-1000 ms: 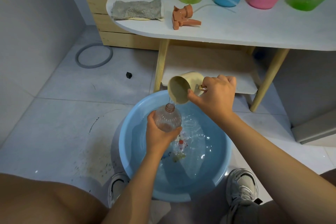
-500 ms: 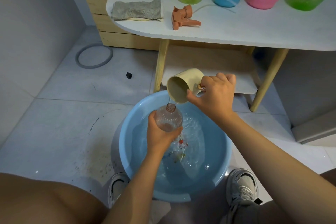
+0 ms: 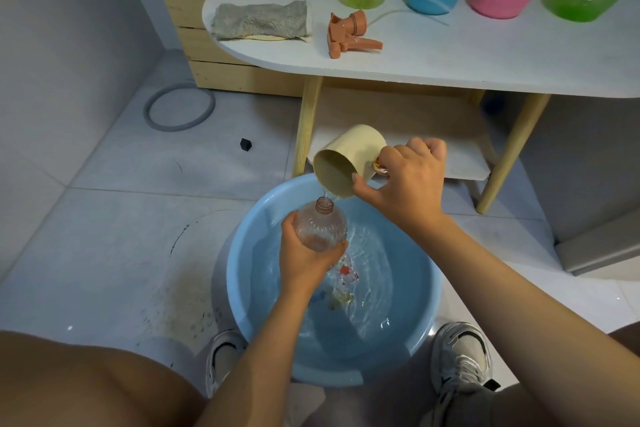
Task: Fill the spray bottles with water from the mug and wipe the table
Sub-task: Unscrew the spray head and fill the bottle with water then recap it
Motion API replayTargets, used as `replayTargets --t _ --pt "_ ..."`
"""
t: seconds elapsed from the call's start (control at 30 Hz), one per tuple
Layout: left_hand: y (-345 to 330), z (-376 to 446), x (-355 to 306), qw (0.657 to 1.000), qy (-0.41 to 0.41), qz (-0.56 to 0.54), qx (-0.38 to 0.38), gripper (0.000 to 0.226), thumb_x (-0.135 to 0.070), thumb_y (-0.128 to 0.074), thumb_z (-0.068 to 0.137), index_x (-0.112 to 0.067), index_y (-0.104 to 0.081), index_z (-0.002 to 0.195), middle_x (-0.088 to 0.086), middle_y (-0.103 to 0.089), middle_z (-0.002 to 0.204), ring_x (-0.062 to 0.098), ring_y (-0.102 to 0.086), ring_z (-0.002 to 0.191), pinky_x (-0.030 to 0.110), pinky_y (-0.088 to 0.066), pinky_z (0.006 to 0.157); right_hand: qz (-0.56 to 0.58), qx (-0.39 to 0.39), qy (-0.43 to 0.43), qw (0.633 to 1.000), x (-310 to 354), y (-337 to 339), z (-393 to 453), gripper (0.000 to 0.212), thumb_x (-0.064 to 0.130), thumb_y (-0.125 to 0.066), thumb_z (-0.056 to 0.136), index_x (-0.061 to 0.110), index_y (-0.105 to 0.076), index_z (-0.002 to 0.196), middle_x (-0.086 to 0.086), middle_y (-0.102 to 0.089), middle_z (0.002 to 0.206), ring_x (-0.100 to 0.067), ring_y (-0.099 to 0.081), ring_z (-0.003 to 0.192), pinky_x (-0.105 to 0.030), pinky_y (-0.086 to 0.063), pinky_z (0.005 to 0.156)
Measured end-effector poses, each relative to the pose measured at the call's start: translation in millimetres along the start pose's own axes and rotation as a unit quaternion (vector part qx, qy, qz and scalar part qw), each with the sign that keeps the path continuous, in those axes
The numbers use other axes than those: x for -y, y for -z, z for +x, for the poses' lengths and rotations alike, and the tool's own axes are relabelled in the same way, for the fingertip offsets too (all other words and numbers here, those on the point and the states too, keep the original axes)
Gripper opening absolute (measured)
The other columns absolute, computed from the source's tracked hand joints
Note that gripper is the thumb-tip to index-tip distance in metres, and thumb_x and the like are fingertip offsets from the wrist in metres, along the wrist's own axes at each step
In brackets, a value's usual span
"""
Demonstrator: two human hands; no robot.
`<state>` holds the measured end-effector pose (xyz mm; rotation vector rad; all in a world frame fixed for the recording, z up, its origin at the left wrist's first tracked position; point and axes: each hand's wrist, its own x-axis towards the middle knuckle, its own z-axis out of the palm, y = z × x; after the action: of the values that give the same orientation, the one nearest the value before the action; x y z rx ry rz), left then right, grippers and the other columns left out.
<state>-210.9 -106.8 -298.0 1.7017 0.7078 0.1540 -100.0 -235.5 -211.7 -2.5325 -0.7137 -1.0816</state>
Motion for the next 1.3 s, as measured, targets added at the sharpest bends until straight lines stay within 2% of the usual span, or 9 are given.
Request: replayTargets --t 0.43,0.63,0.8,1.0,1.2,1.3 --pt "-2.3 -0.8 -3.3 1.000 0.006 0.003 -0.007 0.095 -0.033 -0.088 0.055 -0.034 -0.033 0.132 -0.007 -0.053 0.128 0.016 -0.055 0.113 0.038 -0.051 0.093 0.020 -0.061 0.073 0.995 1.5 -0.5 0.2 0.043 0.050 -0.059 0.076 0.012 -0.049 0.057 0.001 -0.054 0.055 -0.023 -0.047 0.059 -0.034 -0.030 0.076" --pt "-1.8 -2.7 -3.9 1.000 0.010 -0.001 -0.011 0.092 -0.029 -0.088 0.057 -0.033 -0.034 0.131 -0.007 -0.053 0.127 0.016 -0.054 0.114 0.027 -0.047 0.088 0.040 -0.075 0.085 0.993 1.6 -1.9 -0.1 0.040 0.048 -0.064 0.074 0.012 -0.050 0.060 0.002 -0.056 0.062 -0.018 -0.042 0.068 -0.035 -0.031 0.078" --pt "-2.3 -1.0 -2.5 1.000 0.011 -0.008 -0.010 0.090 -0.029 -0.088 0.057 -0.034 -0.034 0.129 -0.007 -0.053 0.126 0.016 -0.055 0.113 0.033 -0.050 0.093 0.048 -0.081 0.089 0.992 0.4 -1.7 0.9 0.039 0.046 -0.066 0.073 0.012 -0.050 0.061 0.002 -0.055 0.063 -0.018 -0.040 0.069 -0.036 -0.031 0.079" --pt "-2.4 -0.5 -1.0 1.000 0.005 -0.005 -0.011 0.092 -0.034 -0.088 0.055 -0.036 -0.034 0.130 -0.008 -0.052 0.127 0.015 -0.054 0.113 0.040 -0.051 0.093 0.042 -0.081 0.093 0.991 -0.3 -0.7 1.0 0.039 0.046 -0.066 0.074 0.011 -0.052 0.063 0.001 -0.057 0.064 -0.023 -0.050 0.065 -0.036 -0.032 0.080" --pt "-3.1 -0.4 -1.4 1.000 0.001 -0.013 -0.017 0.093 -0.034 -0.089 0.052 -0.036 -0.036 0.129 -0.007 -0.055 0.126 0.017 -0.056 0.113 0.041 -0.051 0.094 0.050 -0.072 0.090 0.992 -0.9 -0.5 -0.1 0.038 0.045 -0.066 0.074 0.011 -0.052 0.064 0.001 -0.055 0.063 -0.019 -0.039 0.070 -0.036 -0.031 0.081" --pt "-3.5 -0.9 -1.8 1.000 -0.002 -0.015 -0.016 0.094 -0.034 -0.088 0.053 -0.035 -0.035 0.130 -0.006 -0.054 0.127 0.017 -0.056 0.114 0.041 -0.051 0.094 0.044 -0.060 0.084 0.994 -1.9 -0.3 -1.3 0.038 0.045 -0.068 0.073 0.011 -0.052 0.064 0.001 -0.056 0.063 -0.019 -0.040 0.070 -0.035 -0.031 0.081"
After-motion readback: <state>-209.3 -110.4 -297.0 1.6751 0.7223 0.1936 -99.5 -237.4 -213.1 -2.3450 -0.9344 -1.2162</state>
